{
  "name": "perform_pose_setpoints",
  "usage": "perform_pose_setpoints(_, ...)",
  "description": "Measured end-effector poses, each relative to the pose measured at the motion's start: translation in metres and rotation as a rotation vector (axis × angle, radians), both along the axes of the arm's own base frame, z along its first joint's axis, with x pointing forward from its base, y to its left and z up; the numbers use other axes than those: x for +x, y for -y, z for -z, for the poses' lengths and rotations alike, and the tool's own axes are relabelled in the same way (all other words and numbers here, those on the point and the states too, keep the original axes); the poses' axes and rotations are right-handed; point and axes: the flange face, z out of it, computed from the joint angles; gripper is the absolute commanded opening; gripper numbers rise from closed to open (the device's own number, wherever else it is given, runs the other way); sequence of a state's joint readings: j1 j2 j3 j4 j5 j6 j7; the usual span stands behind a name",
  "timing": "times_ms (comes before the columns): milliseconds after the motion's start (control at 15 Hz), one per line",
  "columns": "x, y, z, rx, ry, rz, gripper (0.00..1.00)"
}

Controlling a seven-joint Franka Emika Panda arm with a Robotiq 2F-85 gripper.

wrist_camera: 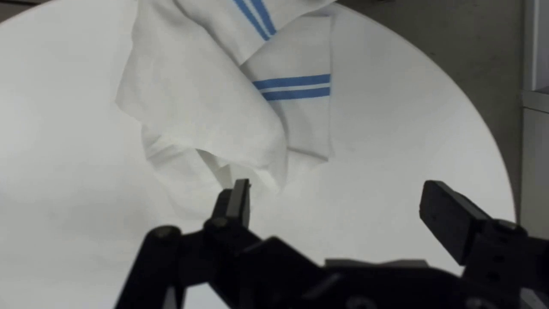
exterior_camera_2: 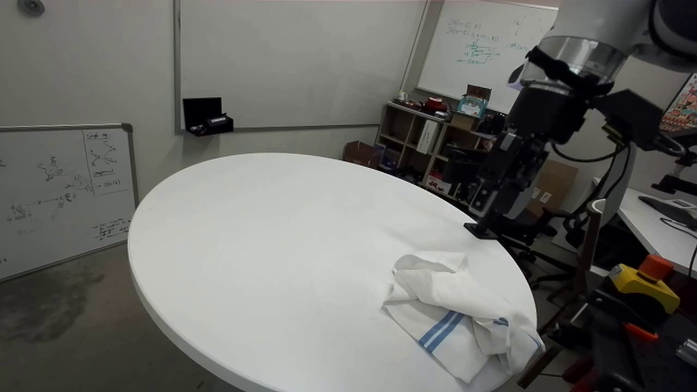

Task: Take the white cloth from the black hanger and place it on the table

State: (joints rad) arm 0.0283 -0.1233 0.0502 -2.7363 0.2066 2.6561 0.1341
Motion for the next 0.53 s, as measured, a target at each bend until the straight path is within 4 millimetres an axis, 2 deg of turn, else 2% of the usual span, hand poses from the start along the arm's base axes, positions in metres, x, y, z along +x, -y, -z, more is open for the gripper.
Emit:
perform_pose_setpoints(267,0.000,-0.010,-0.047,0.111,0.003,0.056,1.00)
perform_pose_setpoints(533,-0.002,-0.009,-0.052,0.119,0.006,0.062,1.00)
